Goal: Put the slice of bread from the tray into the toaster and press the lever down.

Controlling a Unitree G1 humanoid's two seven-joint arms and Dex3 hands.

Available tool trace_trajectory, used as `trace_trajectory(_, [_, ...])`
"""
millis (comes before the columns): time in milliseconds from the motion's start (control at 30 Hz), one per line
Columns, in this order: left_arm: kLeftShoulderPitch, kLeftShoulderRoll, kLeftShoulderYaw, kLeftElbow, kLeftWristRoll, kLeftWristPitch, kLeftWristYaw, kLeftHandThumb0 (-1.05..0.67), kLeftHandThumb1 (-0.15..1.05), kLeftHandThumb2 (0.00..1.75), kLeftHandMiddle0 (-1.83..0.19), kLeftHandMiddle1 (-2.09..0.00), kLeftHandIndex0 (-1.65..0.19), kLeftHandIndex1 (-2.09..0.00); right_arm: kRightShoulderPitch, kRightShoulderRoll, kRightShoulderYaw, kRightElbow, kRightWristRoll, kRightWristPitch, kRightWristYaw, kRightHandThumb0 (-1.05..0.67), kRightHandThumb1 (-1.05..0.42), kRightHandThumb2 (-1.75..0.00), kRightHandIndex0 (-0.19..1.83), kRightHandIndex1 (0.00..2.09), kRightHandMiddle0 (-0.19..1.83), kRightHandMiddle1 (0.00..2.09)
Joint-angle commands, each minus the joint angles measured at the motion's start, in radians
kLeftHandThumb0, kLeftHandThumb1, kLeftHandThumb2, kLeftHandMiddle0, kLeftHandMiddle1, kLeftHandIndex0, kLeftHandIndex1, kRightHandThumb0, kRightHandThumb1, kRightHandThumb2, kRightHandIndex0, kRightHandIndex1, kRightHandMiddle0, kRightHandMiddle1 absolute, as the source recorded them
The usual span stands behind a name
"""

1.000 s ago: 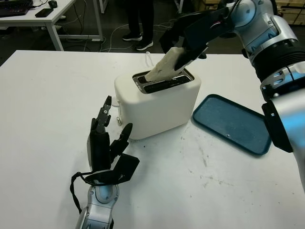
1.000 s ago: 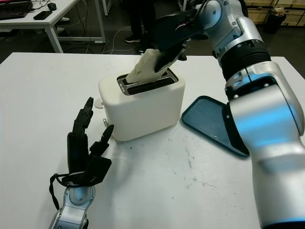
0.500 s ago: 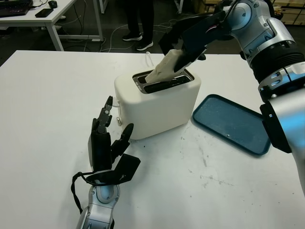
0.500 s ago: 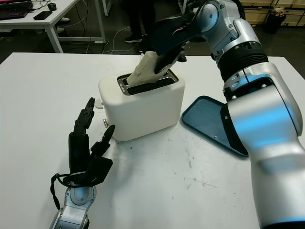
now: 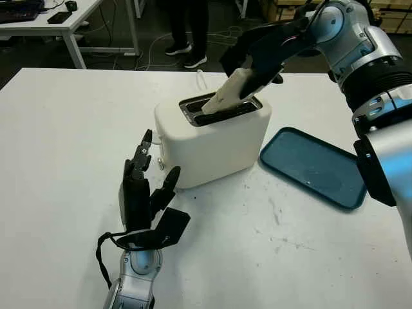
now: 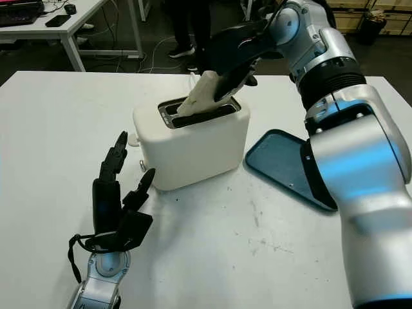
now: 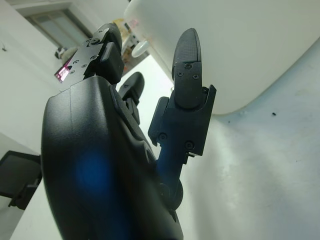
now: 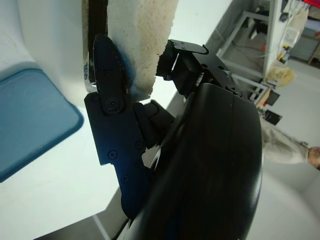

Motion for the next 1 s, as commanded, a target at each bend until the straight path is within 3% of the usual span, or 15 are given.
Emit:
trace_trajectory(0, [-0.014, -0.027, -0.001, 0.002, -0.006, 0.007, -0.007, -0.44, 0.92, 0.27, -0.01, -0.68, -0.26, 0.00, -0.009, -0.013, -0.013, -0.001, 0.013, 0.013, 0.022, -0.46, -0.92, -0.25, 0.85, 1.65, 0.86, 1.75])
trace_trajectory(267, [-0.019, -0.024, -0.001, 0.010, 0.003, -0.005, 0.001, -0.45, 0.92, 0.28, -0.02, -0.69, -0.26, -0.01, -0.024, -0.028, -0.041, -0.025, 0.034, 0.052, 0.072, -0.50, -0.92, -0.26, 1.08, 1.75, 0.86, 1.75])
trace_trajectory(633, [-0.017, -0.022, 0.000, 0.004, 0.002, -0.003, -0.004, -0.42, 0.92, 0.27, -0.02, -0.68, -0.27, -0.01, -0.045, -0.047, -0.062, -0.007, 0.035, 0.050, 0.085, -0.52, -0.92, -0.26, 1.03, 1.75, 0.82, 1.75])
trace_trajectory(967, [-0.019, -0.023, 0.000, -0.003, -0.001, 0.000, -0.008, -0.42, 0.92, 0.27, -0.01, -0.68, -0.26, 0.00, -0.032, -0.039, -0.054, -0.001, 0.024, 0.033, 0.057, -0.59, -0.92, -0.27, 1.08, 1.75, 0.91, 1.75])
